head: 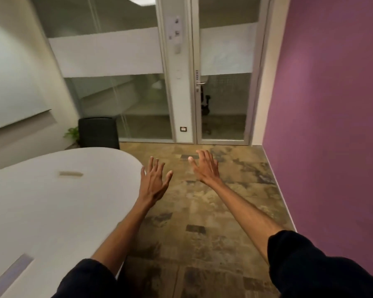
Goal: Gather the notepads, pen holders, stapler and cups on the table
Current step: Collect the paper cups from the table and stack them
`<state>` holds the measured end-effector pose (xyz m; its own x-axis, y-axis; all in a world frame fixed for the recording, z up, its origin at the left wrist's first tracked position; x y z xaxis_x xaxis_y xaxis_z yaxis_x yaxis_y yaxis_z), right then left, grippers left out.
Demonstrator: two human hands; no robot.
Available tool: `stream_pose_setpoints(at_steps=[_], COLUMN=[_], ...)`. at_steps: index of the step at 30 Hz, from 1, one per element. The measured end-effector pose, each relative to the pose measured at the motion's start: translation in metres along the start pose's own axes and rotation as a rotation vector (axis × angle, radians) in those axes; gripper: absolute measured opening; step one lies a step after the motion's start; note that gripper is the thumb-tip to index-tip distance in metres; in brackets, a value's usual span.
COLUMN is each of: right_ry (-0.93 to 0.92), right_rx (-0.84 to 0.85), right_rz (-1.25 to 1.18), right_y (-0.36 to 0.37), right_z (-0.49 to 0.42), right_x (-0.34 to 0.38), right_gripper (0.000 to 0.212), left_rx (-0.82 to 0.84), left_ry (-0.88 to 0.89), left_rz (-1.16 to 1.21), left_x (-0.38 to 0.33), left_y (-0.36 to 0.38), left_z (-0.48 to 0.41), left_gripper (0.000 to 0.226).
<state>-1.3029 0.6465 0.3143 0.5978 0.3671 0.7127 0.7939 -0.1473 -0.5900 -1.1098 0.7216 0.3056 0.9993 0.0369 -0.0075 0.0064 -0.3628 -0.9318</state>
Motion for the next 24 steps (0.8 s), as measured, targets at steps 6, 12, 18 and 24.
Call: stream_pose_setpoints(at_steps=[6,12,18,24], right_ry=[0.07,0.052,0.084,0.07], right_rx=[-0.056,-0.07,-0.024,-0.045], right_rz=[-0.003,0.014,0.066,0.064], right_y=[-0.013,0.012,0.051,0.088], right_z=[-0.035,-0.092,-0.179,-0.256], right_x=[-0.071,-0.118,-0.146,-0.164], right_gripper=[0.06,0.074,0.074,0.068], left_rx=[0.037,0.01,0.0,0.028], left_ry=[0.031,0.038,-0.001,-0.052], left_rz=[0.056,0.093,0.127,0.082], left_x=[-0.046,-0.056,-0.032,0.007], left_y=[0.045,0.102,0.146,0.182], left_z=[-0.053,-0.131,-0.223,-0.291], left_gripper=[0.081,0.078,0.078,0.079])
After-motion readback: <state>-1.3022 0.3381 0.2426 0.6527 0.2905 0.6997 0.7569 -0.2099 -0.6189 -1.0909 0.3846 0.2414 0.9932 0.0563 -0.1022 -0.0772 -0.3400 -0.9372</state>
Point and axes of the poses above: each hand's wrist, its own z-axis away from the middle knuckle, its own y-axis out of the palm, x = y × z, the point moved 7 cm from there along -z, towards the middle knuckle, and after that the axes turned 15 degrees about -z, right-handed, at the moved point
